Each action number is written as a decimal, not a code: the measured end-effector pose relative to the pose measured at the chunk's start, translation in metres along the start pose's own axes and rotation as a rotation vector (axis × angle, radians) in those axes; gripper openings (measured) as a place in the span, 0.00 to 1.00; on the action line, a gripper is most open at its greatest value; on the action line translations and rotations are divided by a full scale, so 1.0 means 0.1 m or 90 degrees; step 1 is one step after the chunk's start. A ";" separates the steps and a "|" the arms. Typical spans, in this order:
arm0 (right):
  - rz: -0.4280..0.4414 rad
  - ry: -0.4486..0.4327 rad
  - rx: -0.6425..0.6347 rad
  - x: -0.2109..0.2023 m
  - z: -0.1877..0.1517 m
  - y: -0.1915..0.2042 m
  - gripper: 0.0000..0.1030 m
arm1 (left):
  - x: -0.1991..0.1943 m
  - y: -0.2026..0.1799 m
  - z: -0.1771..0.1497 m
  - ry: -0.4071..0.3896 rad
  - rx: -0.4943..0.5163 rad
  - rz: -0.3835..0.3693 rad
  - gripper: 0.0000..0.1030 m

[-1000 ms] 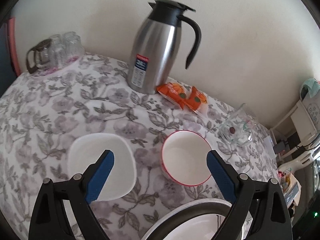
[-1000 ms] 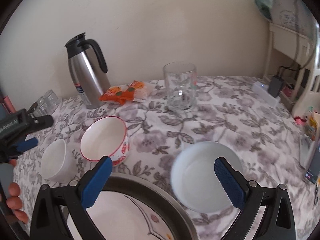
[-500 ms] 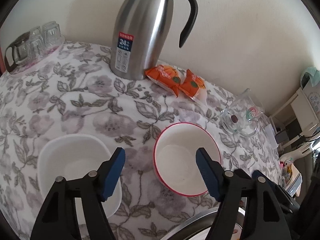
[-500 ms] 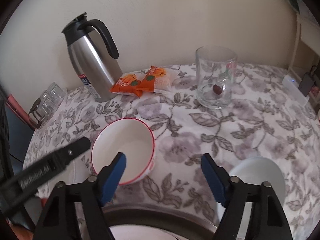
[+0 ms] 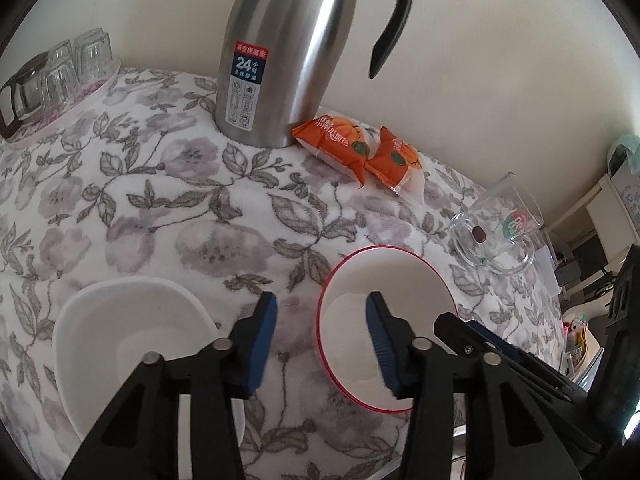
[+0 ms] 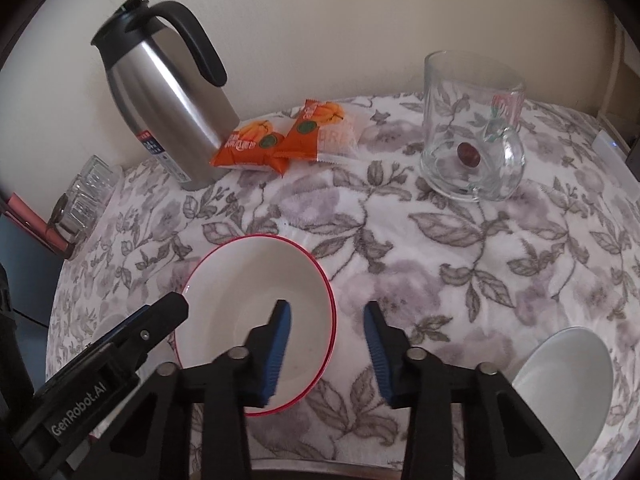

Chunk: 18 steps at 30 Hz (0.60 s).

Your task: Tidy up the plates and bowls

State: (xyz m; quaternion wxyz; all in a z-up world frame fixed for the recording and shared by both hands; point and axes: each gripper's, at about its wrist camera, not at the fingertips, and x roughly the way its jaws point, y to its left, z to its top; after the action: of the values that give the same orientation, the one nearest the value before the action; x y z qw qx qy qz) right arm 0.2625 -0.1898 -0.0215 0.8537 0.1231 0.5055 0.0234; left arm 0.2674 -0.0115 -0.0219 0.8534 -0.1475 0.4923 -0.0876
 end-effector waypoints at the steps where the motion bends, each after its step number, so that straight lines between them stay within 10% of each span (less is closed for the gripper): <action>1: 0.000 0.002 0.000 0.01 -0.01 0.00 0.27 | 0.00 0.01 0.00 0.000 -0.003 -0.001 0.40; 18: 0.010 0.017 0.007 0.06 -0.07 -0.07 0.13 | 0.19 -0.09 -0.10 0.030 0.015 0.000 0.16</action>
State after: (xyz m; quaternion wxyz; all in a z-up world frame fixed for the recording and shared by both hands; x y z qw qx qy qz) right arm 0.2586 -0.1941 -0.0313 0.8460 0.1313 0.5160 0.0287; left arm 0.2678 -0.0272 -0.0388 0.8431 -0.1354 0.5114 -0.0967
